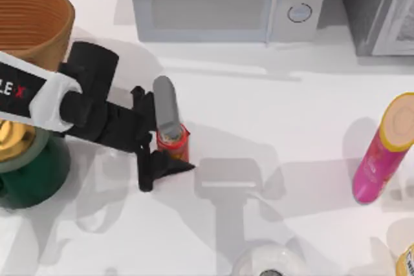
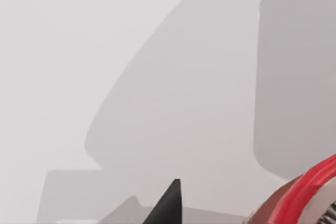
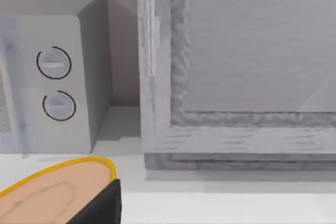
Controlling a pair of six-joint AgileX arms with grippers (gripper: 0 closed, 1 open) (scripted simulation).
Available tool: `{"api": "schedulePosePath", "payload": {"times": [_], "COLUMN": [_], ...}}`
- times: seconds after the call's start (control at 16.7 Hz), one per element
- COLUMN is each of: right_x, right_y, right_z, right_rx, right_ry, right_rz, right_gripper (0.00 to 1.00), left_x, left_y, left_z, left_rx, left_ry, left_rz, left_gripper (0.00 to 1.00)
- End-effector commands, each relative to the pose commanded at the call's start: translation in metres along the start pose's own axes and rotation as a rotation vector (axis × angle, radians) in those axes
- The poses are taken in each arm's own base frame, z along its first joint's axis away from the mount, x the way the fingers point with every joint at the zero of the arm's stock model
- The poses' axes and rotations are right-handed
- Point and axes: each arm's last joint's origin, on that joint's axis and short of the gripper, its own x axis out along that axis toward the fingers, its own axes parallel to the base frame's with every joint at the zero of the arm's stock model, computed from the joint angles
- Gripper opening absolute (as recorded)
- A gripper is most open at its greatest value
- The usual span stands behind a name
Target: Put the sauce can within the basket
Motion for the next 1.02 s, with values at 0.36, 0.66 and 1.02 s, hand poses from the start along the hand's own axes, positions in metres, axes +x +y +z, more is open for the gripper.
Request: {"api": "schedulePosePath", "payload": {"times": [0.36, 0.66, 1.02], "right_x": [0.0000, 0.0000, 0.0000], "right_y": [0.0000, 0.0000, 0.0000], "right_z": [0.0000, 0.0000, 0.0000], "right_rx": [0.000, 0.000, 0.000], "right_ry": [0.000, 0.000, 0.000], "right_rz": [0.000, 0.000, 0.000], "right_gripper": [1.00, 1.00, 1.00], "left_x": [0.0000, 0.0000, -0.0041], "left_y": [0.0000, 0.0000, 0.0038], "left_z": [0.0000, 0.0000, 0.0045], "left_rx": [0.000, 0.000, 0.006], "left_ry": [0.000, 0.000, -0.007], "left_rz": [0.000, 0.000, 0.019], "left_gripper": [0.02, 0.00, 0.00]}}
